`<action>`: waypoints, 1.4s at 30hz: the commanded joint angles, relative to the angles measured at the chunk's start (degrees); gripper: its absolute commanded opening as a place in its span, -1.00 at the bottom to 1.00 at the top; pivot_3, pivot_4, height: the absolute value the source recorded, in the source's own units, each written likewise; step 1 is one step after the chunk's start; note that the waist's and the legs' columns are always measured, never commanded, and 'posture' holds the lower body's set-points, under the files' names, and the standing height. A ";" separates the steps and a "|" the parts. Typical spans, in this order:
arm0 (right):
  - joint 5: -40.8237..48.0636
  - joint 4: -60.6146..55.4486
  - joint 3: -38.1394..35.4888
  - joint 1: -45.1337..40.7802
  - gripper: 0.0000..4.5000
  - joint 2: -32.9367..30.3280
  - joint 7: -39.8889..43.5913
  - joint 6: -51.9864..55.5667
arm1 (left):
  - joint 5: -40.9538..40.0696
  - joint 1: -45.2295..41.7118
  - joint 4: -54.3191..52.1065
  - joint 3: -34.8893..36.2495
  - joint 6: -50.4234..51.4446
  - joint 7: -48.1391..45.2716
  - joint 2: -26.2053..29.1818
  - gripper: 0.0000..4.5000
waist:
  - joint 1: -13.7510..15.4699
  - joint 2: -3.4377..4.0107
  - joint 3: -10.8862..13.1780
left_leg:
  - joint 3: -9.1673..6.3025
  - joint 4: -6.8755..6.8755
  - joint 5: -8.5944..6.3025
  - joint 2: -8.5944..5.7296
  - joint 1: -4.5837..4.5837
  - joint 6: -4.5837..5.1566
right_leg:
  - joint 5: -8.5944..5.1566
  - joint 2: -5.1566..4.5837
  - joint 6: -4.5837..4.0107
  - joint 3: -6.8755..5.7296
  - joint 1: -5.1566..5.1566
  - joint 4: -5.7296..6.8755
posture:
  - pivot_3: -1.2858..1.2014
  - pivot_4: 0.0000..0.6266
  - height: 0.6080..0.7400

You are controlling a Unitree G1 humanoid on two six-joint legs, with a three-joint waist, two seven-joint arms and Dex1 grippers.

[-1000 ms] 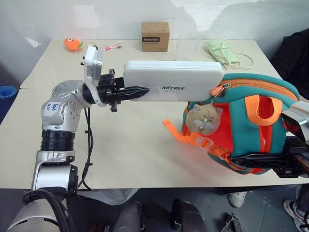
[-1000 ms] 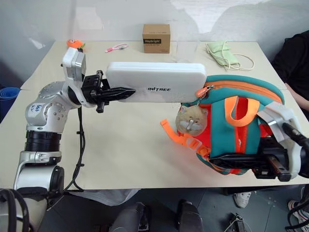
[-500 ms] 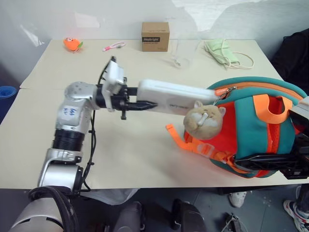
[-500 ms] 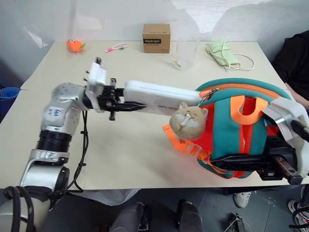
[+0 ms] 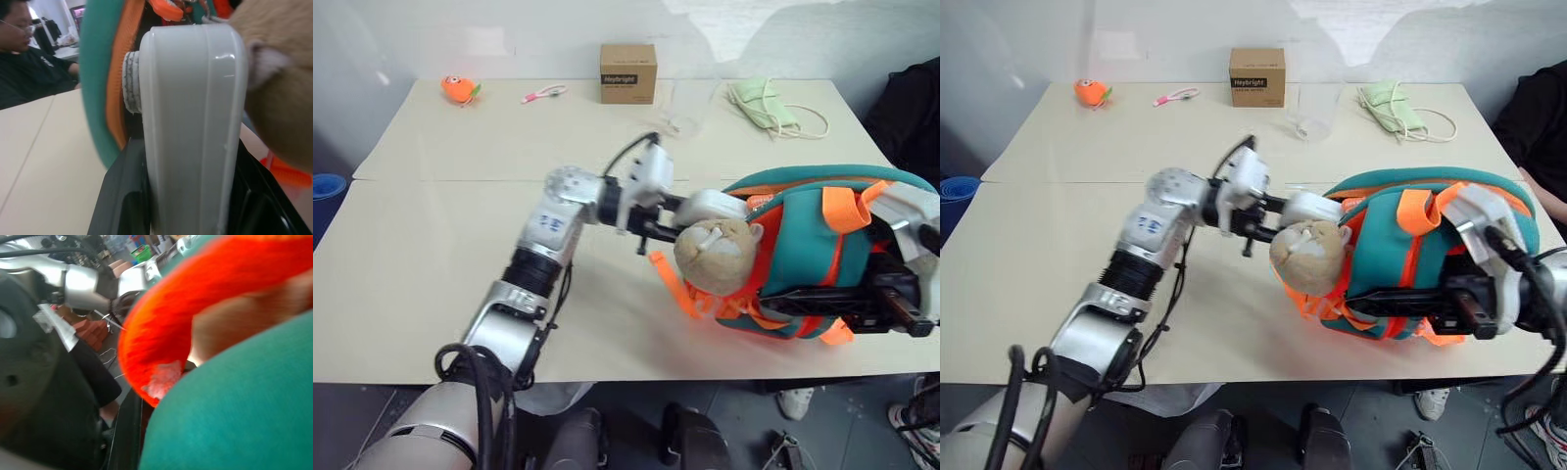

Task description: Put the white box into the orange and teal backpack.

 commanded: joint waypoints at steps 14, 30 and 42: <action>2.06 -4.04 -5.81 7.18 -1.00 5.99 -9.21 -2.57 | -16.90 10.81 -20.57 13.39 26.50 -2.78 17.87 0.97 | -2.05 0.05 -0.02 | -0.05 0.25 -0.07 0.38 0.03 -0.18 | 0.04 0.03 -0.13 0.07 0.00 0.16 | 0.03 -0.52 1.00; 4.20 -4.90 -6.27 8.81 -1.00 5.76 -10.38 -2.82 | -11.52 5.76 -20.76 5.12 23.38 7.88 9.64 0.90 | -1.53 0.06 -0.02 | -0.46 0.71 -0.14 0.01 -0.38 0.16 | 0.20 -0.01 0.12 0.00 0.14 0.01 | 0.03 -0.52 1.00; 1.85 -6.04 -10.64 15.59 -1.00 6.14 -9.65 -5.79 | -12.36 3.68 -13.53 10.54 21.66 4.32 16.10 -0.38 | -1.49 0.06 -0.02 | -0.32 0.73 -0.14 0.03 -0.40 0.23 | 0.21 0.00 0.14 -0.07 0.05 0.05 | 0.03 -0.52 1.00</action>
